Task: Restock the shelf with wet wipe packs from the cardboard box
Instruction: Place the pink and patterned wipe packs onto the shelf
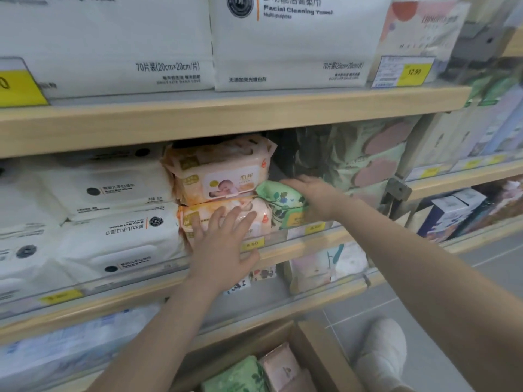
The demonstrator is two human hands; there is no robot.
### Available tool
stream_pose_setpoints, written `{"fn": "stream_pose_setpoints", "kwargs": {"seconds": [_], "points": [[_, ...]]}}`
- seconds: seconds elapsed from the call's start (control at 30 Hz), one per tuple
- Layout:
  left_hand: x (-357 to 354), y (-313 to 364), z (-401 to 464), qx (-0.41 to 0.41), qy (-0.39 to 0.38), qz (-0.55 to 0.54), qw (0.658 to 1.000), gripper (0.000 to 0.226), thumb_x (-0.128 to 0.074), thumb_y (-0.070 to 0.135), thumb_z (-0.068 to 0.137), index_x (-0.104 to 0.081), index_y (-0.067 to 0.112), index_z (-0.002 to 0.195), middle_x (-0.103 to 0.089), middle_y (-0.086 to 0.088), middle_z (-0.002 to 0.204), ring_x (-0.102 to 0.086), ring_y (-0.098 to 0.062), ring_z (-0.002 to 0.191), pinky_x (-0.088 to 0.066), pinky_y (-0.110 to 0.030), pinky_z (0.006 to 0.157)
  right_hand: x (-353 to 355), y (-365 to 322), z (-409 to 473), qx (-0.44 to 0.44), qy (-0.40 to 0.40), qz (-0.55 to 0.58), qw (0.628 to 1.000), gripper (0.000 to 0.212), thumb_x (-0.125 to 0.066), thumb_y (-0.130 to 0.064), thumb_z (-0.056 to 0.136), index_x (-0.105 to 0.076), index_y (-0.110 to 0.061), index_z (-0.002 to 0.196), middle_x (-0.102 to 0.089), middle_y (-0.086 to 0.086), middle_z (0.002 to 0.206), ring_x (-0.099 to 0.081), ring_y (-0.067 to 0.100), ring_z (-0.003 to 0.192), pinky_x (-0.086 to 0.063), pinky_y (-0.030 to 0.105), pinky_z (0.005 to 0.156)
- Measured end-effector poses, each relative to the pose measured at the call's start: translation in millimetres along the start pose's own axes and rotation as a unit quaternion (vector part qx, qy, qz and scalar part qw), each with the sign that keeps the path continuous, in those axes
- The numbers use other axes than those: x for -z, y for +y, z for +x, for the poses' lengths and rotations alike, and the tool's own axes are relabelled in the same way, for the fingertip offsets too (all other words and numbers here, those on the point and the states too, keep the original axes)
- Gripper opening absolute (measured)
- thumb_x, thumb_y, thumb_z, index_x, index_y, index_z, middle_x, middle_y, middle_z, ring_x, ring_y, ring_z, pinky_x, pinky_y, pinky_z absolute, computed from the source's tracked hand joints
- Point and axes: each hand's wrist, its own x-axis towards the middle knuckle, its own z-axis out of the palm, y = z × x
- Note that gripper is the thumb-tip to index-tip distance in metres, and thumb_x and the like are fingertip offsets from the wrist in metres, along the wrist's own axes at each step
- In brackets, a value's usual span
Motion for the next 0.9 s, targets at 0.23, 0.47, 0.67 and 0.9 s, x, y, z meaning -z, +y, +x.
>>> {"fn": "stream_pose_setpoints", "kwargs": {"seconds": [0.23,0.47,0.67,0.9], "points": [[-3,7,8,0.020,0.021,0.023,0.999,0.074,-0.021,0.068,0.075,-0.011,0.043,0.145,-0.030,0.003,0.145,-0.025,-0.028,0.134,-0.016,-0.067,0.105,10,-18,-1,-0.047,-0.040,-0.020,0.998,0.084,-0.061,-0.035,0.083,-0.009,-0.035,0.150,-0.027,0.011,0.148,-0.024,0.033,0.137,-0.016,0.050,0.113],[-12,14,16,0.049,0.048,0.066,0.995,0.076,-0.012,0.072,0.076,-0.021,0.039,0.145,-0.033,-0.006,0.145,-0.028,-0.033,0.133,-0.019,-0.074,0.099,-13,-29,-15,-0.048,0.037,-0.083,0.995,0.070,-0.040,-0.055,0.091,-0.008,-0.034,0.149,-0.017,0.000,0.156,-0.013,0.028,0.144,-0.011,0.063,0.112],[-25,12,17,0.049,0.060,0.054,0.996,0.078,-0.019,0.074,0.079,-0.002,0.043,0.148,-0.008,-0.004,0.159,-0.006,-0.034,0.145,-0.002,-0.074,0.101,-23,-37,-7,-0.078,0.044,-0.036,0.995,0.082,-0.032,-0.065,0.077,-0.008,-0.036,0.149,-0.014,0.000,0.158,-0.006,0.028,0.146,-0.003,0.060,0.113],[-9,13,11,0.032,0.003,0.041,0.999,0.074,-0.024,0.066,0.088,0.006,0.036,0.148,0.006,-0.002,0.160,0.006,-0.027,0.146,0.004,-0.069,0.108,-8,-37,-6,-0.090,0.010,-0.020,0.996,0.081,-0.046,-0.059,0.085,-0.006,-0.032,0.151,-0.010,0.003,0.159,-0.006,0.029,0.146,-0.005,0.057,0.114]]}}
